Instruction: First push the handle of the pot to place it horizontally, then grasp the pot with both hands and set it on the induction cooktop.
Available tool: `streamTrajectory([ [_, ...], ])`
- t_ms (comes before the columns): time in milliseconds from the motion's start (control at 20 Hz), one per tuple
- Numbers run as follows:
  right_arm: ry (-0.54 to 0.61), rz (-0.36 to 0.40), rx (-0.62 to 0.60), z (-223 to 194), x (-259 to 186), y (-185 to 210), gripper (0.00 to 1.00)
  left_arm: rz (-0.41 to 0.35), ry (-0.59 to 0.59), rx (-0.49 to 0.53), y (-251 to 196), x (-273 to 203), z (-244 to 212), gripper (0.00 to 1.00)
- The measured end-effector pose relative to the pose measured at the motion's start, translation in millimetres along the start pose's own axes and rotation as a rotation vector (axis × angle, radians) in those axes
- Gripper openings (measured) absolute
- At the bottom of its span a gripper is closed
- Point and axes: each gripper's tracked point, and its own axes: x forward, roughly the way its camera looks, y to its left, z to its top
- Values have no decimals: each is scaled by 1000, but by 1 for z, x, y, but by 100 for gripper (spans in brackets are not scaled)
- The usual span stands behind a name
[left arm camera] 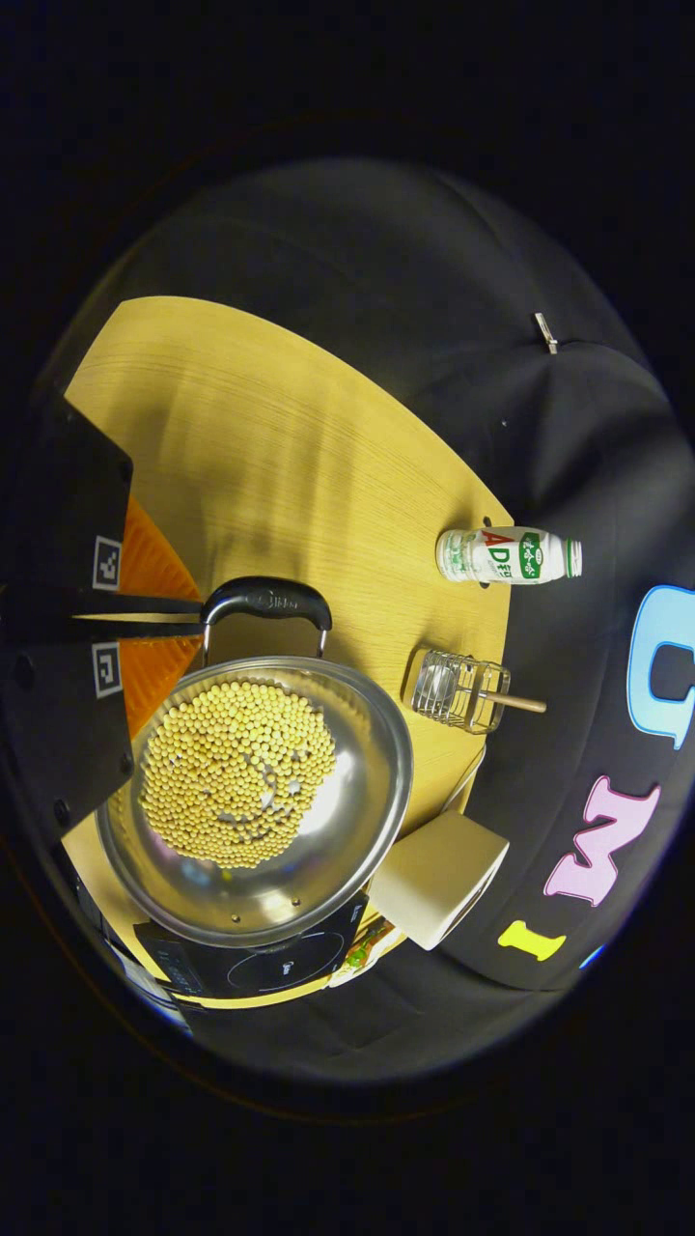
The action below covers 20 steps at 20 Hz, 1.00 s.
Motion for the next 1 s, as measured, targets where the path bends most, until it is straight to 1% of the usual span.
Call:
streamTrajectory([
  [250, 41, 8, 26, -12, 0, 9, 97, 6, -13, -4, 8, 2, 10, 5],
  [350, 54, 22, 24, -18, 1, 14, 97, 8, -39, -37, 11, -6, 11, 5],
  [550, 88, 62, 58, -27, 6, 29, 97, 14, -157, -130, 23, -40, 30, 6],
  [650, 99, 86, 59, -30, 11, 38, 97, -6, -210, -170, 24, -57, 44, 13],
  [700, 105, 101, 57, -32, 14, 44, 97, -26, -234, -182, 22, -64, 52, 24],
  [750, 117, 124, 60, -37, 18, 52, 97, -43, -254, -181, 20, -68, 59, 27],
  [800, 136, 151, 69, -42, 21, 61, 97, -43, -268, -164, 22, -69, 63, 50],
  [900, 175, 188, 95, -54, 27, 78, 98, -65, -273, -136, 12, -64, 68, 96],
  [950, 196, 202, 113, -60, 30, 87, 98, -83, -265, -134, 5, -61, 69, 94],
  [1000, 230, 217, 128, -69, 33, 97, 98, -97, -260, -136, 1, -59, 70, 96],
])
